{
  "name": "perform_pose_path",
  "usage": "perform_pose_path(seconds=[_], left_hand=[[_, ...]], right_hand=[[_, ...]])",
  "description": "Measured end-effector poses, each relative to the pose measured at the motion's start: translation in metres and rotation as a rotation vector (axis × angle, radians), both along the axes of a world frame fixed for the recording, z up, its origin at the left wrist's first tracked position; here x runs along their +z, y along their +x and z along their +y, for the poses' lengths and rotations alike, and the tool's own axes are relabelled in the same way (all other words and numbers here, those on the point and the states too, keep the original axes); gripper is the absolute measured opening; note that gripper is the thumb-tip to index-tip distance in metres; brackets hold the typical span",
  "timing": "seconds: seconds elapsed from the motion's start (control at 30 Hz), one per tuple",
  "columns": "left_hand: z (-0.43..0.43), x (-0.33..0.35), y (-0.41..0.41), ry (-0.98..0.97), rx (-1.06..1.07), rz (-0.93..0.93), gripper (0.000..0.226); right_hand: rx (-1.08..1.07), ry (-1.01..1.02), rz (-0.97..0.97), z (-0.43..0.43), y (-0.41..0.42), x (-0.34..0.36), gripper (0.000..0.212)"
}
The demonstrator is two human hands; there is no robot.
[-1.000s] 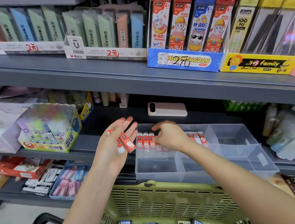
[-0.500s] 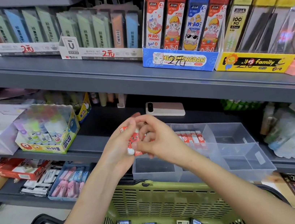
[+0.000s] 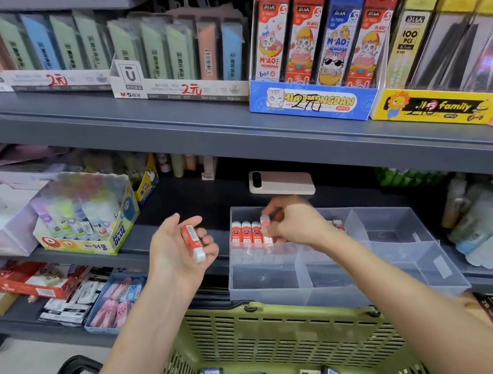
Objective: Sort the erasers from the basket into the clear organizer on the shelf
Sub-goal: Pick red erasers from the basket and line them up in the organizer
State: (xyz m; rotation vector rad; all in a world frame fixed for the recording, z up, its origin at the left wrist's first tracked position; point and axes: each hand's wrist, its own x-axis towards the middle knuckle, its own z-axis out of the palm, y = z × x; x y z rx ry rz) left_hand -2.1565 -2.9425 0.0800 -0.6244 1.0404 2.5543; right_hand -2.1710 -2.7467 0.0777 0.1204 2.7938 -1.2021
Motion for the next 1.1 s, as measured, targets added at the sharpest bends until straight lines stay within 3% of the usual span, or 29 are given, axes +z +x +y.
perform_pose_path(seconds=[0.1,0.3,0.47,0.57,0.63,0.7,0.73,0.87,0.93,1.0,1.1], left_hand=[[0.000,0.000,0.002,0.080,-0.023,-0.016,0.033],[-0.005,-0.004,0.001,0.139,-0.037,-0.002,0.026],[-0.009,-0.012,-0.001,-0.181,-0.134,0.189,0.019],[-0.008,-0.014,0.000,-0.313,-0.142,0.287,0.018],[-0.005,-0.013,0.002,-0.332,-0.110,0.338,0.018],[0.000,-0.013,0.005,-0.318,-0.085,0.380,0.024],[0.003,-0.013,0.006,-0.306,-0.081,0.398,0.030],[0.018,-0.012,0.012,-0.348,-0.128,0.481,0.034],[0.025,-0.012,0.012,-0.473,-0.179,0.587,0.026],[0.030,-0.015,0.011,-0.773,-0.226,0.758,0.025],[0.029,-0.021,0.009,-1.417,-0.231,1.026,0.029]], right_hand=[[-0.002,0.048,-0.073,0.000,-0.005,0.002,0.003],[0.055,0.333,-0.012,-0.006,-0.007,0.001,0.020],[0.059,0.499,-0.014,-0.010,-0.006,-0.003,0.028],[0.037,0.535,0.120,-0.012,0.003,-0.001,0.030],[-0.001,0.297,0.223,-0.015,0.017,0.005,0.020],[0.028,-0.178,0.153,-0.020,0.035,0.015,0.018],[0.060,-0.322,0.108,-0.021,0.042,0.019,0.015],[0.042,-0.494,0.096,-0.010,0.052,0.027,0.006],[-0.046,-0.601,0.108,0.003,0.045,0.028,0.005],[-0.139,-0.604,0.131,0.018,0.038,0.030,0.006],[-0.177,-0.250,0.197,0.033,0.023,0.026,0.015]])
